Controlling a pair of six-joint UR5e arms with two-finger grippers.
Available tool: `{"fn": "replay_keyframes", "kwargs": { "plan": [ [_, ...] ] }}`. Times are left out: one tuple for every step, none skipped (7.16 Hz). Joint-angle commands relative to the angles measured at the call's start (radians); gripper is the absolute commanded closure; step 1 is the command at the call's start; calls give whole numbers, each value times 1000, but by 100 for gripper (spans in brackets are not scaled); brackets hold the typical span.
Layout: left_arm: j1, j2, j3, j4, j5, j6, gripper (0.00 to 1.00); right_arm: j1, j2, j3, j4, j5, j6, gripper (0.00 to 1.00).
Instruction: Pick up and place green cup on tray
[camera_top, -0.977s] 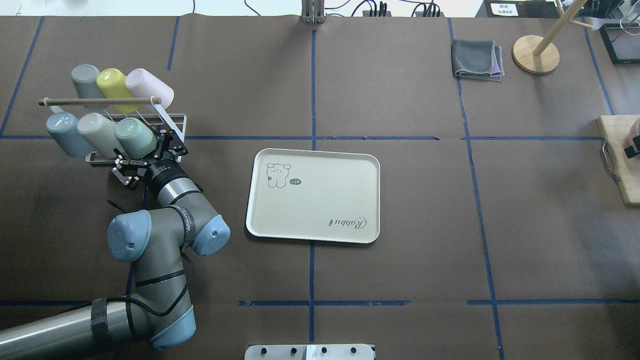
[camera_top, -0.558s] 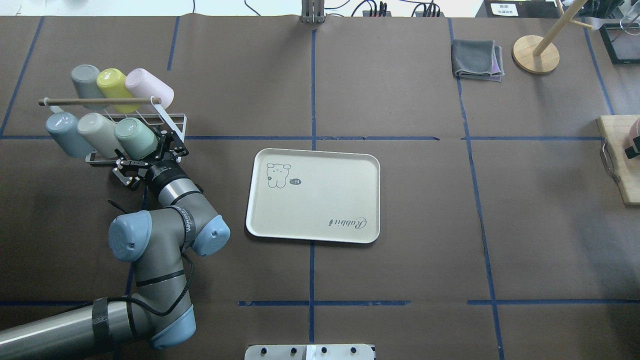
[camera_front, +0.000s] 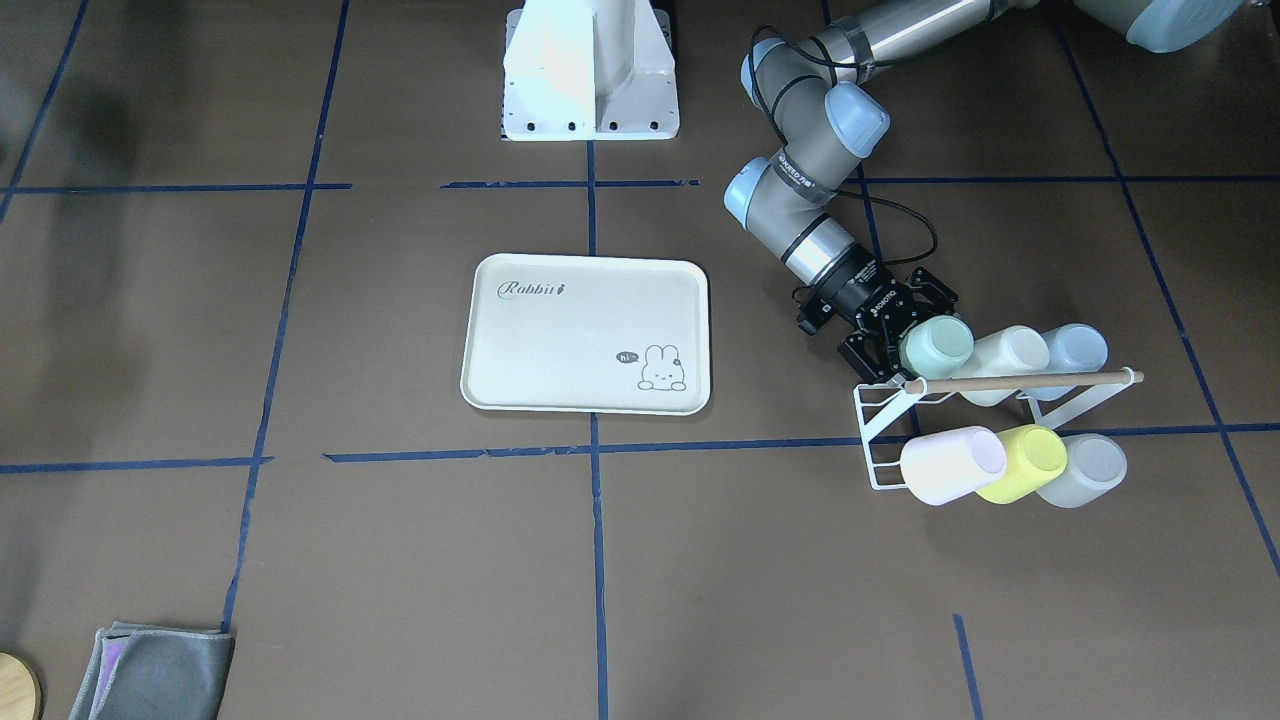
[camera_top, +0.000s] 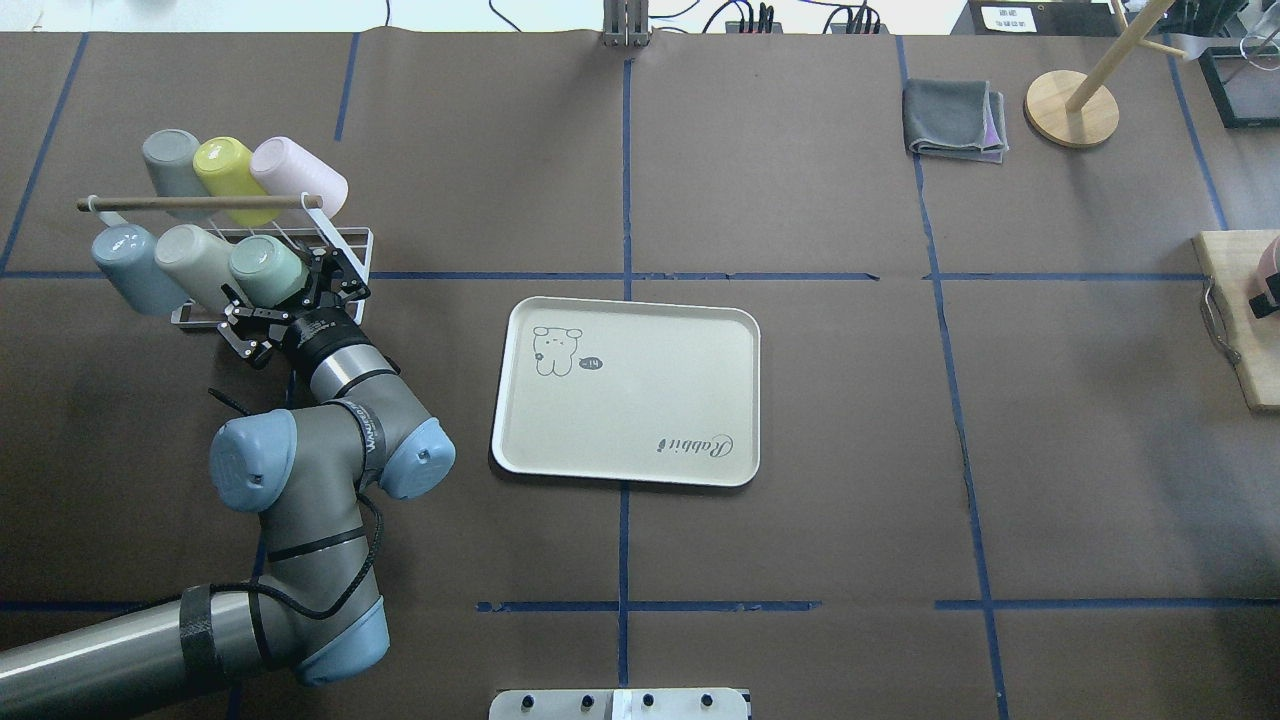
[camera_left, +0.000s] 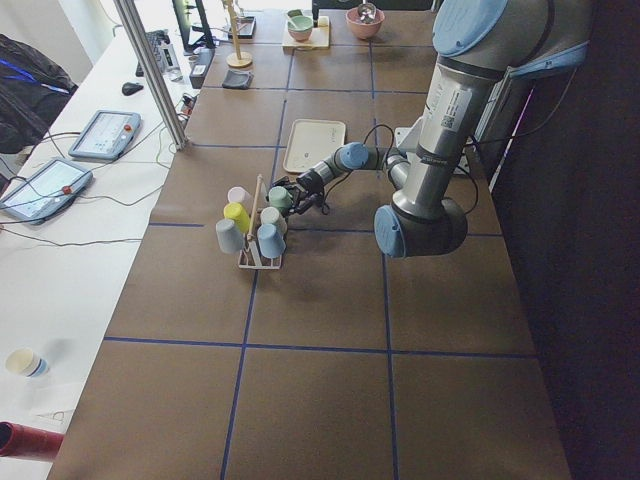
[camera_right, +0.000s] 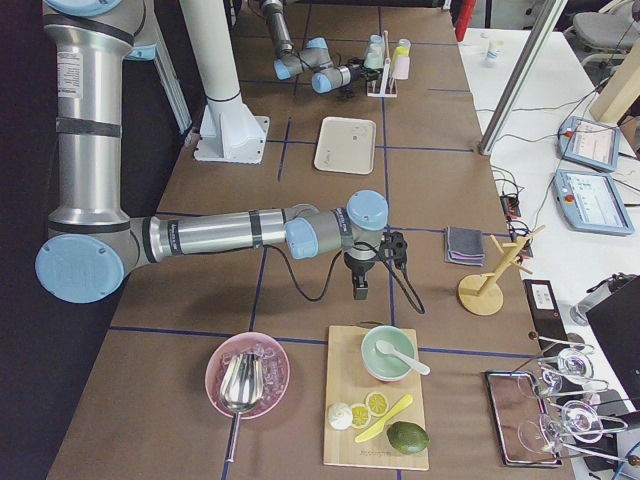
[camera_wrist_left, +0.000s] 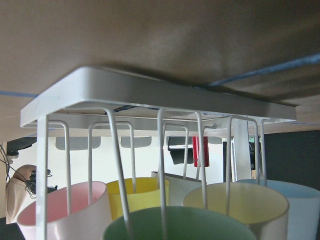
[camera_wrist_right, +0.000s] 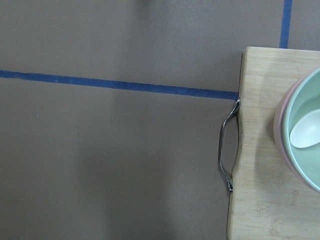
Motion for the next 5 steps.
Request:
{"fn": "replay_keyframes", "kwargs": {
  "plan": [
    [-5,1,-3,1,10,3,20,0,0,0,1,-1,0,0],
    [-6,1,-3,1,10,4,30,0,1,0,1,-1,0,0],
    [-6,1,-4,1,10,4,38,0,2,0,1,0,0,0],
    [-9,1,-6,3,11,4,42,0,2,0,-1,3,0,0],
    [-14,1,-15,26,11,4,42,0,2,0,-1,3,2,0]
  ]
}}
